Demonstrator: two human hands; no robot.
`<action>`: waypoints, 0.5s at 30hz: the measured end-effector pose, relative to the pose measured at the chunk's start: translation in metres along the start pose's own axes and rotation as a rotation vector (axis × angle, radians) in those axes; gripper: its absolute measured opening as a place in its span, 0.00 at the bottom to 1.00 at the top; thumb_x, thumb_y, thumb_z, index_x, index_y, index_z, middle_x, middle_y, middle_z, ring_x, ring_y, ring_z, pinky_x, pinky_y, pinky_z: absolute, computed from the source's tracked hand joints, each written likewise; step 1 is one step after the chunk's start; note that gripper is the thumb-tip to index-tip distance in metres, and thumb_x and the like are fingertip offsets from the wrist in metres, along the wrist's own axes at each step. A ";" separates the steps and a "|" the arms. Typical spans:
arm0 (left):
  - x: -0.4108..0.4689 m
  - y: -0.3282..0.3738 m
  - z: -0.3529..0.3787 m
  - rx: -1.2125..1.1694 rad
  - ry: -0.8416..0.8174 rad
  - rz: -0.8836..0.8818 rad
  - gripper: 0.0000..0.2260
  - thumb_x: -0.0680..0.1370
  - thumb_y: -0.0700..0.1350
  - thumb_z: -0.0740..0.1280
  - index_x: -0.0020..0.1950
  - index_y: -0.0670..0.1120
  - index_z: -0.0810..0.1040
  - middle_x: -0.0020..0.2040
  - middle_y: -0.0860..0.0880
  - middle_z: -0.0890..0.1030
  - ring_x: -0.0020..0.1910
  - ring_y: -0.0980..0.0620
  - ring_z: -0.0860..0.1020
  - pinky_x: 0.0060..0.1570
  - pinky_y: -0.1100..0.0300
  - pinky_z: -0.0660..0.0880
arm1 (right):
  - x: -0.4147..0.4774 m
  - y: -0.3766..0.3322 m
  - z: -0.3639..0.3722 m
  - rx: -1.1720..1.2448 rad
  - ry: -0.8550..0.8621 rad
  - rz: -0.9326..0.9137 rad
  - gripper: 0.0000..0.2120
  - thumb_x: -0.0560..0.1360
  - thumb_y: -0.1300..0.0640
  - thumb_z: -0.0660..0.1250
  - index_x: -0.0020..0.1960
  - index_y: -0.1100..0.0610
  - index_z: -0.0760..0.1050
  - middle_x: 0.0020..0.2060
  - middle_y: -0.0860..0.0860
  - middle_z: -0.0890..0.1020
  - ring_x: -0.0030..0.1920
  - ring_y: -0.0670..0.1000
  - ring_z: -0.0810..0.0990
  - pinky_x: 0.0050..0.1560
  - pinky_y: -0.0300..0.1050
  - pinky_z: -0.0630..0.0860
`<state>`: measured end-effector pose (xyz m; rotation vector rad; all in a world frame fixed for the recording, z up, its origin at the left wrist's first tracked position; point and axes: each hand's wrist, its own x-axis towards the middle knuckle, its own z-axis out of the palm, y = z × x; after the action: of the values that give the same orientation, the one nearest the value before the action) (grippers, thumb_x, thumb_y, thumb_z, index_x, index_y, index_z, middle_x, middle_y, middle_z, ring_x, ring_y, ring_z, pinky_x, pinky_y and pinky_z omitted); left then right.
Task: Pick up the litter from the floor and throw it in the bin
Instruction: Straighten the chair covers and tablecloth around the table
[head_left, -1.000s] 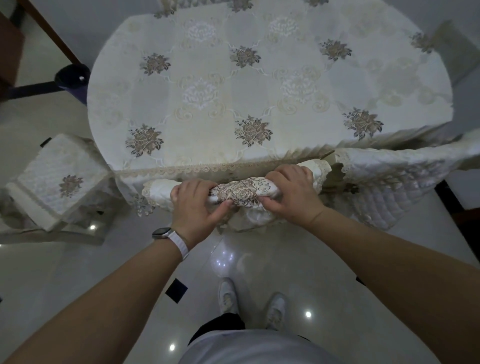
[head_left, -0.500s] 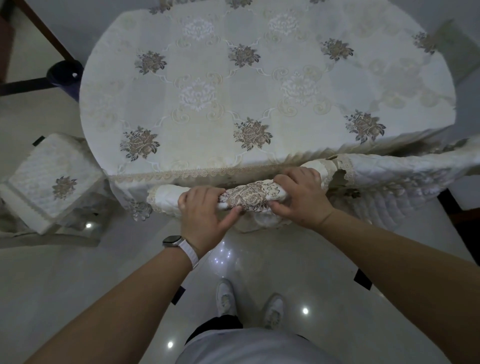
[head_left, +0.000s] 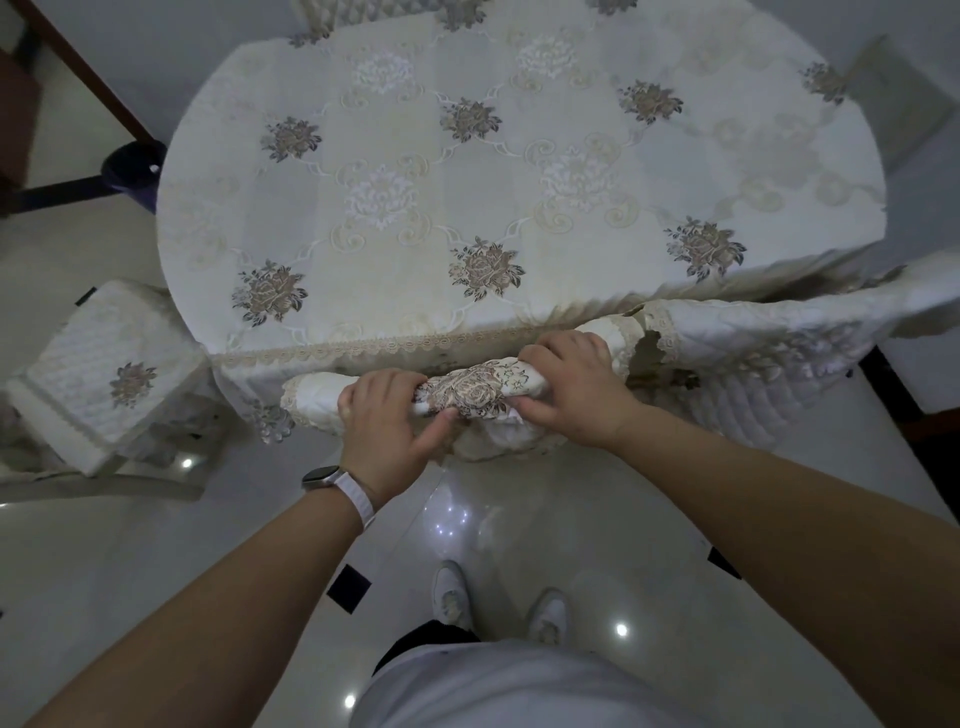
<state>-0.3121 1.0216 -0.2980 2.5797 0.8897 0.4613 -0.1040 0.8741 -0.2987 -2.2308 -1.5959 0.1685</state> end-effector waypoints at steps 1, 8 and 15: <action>0.000 0.002 -0.002 -0.003 -0.015 -0.009 0.22 0.73 0.63 0.61 0.54 0.47 0.77 0.51 0.50 0.77 0.54 0.46 0.73 0.56 0.53 0.58 | -0.001 0.000 -0.005 0.016 -0.039 0.003 0.28 0.72 0.34 0.59 0.59 0.54 0.77 0.53 0.53 0.77 0.57 0.57 0.73 0.63 0.55 0.62; 0.010 0.051 -0.004 0.062 -0.115 0.124 0.25 0.75 0.65 0.58 0.60 0.50 0.78 0.52 0.51 0.80 0.54 0.48 0.76 0.58 0.51 0.64 | -0.028 0.015 -0.041 0.029 -0.073 0.018 0.24 0.77 0.41 0.62 0.67 0.55 0.73 0.65 0.54 0.74 0.67 0.56 0.69 0.69 0.54 0.61; 0.021 0.120 0.020 0.068 -0.122 0.210 0.25 0.76 0.64 0.57 0.62 0.49 0.78 0.56 0.50 0.81 0.57 0.47 0.77 0.59 0.50 0.69 | -0.074 0.065 -0.085 -0.056 0.002 0.090 0.22 0.77 0.45 0.65 0.67 0.56 0.73 0.64 0.53 0.75 0.66 0.56 0.70 0.67 0.52 0.63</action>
<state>-0.2261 0.9422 -0.2587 2.7431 0.6067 0.3307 -0.0447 0.7668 -0.2551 -2.3464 -1.5173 0.1478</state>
